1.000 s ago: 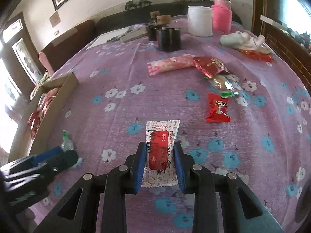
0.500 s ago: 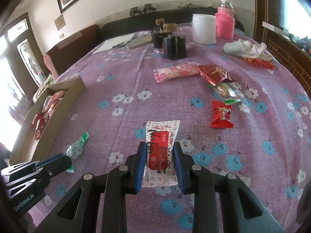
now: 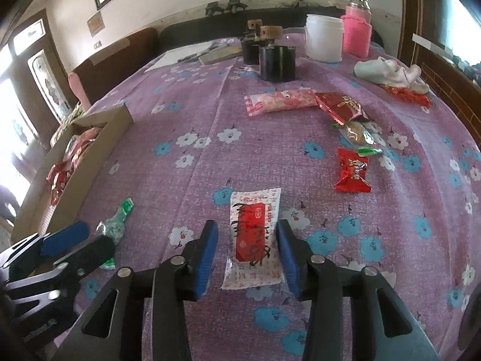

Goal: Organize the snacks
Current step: 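Grasp the green-wrapped candy with the left tool while the right tool holds the packet, then release the packet and green candy into the cardboard box with both tools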

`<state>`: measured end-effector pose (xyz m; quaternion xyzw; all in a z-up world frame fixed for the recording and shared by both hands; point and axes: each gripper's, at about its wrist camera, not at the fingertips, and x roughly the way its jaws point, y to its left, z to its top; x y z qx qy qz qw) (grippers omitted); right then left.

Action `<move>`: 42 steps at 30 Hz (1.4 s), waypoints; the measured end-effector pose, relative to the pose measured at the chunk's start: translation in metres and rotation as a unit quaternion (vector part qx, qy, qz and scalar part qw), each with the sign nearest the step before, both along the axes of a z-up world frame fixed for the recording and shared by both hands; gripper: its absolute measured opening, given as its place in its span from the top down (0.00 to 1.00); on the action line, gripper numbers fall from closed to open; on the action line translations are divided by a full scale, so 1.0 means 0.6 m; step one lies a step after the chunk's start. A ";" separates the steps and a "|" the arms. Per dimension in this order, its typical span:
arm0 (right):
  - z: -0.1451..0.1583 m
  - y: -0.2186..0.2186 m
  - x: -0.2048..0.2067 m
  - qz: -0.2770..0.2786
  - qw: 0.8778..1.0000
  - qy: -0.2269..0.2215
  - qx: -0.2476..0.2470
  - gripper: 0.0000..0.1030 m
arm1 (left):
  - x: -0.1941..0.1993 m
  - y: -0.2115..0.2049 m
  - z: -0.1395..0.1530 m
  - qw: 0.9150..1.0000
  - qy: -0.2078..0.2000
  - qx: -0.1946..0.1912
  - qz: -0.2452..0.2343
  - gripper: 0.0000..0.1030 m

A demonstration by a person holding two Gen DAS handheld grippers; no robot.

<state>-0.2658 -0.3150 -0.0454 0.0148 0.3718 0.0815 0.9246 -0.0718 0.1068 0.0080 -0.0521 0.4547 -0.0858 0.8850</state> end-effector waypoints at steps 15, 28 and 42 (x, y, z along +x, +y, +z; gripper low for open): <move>0.007 0.006 -0.015 -0.016 0.999 -0.037 -0.023 0.73 | -0.067 0.031 0.047 0.997 -0.032 -0.066 -0.014 0.85; 0.046 -0.002 -0.044 -0.038 0.995 -0.091 -0.007 0.73 | -0.165 0.244 0.116 0.987 -0.096 -0.091 0.096 0.85; 0.118 0.187 -0.068 0.124 0.990 -0.036 0.063 0.73 | -0.134 0.387 0.076 0.981 -0.064 -0.076 0.168 0.85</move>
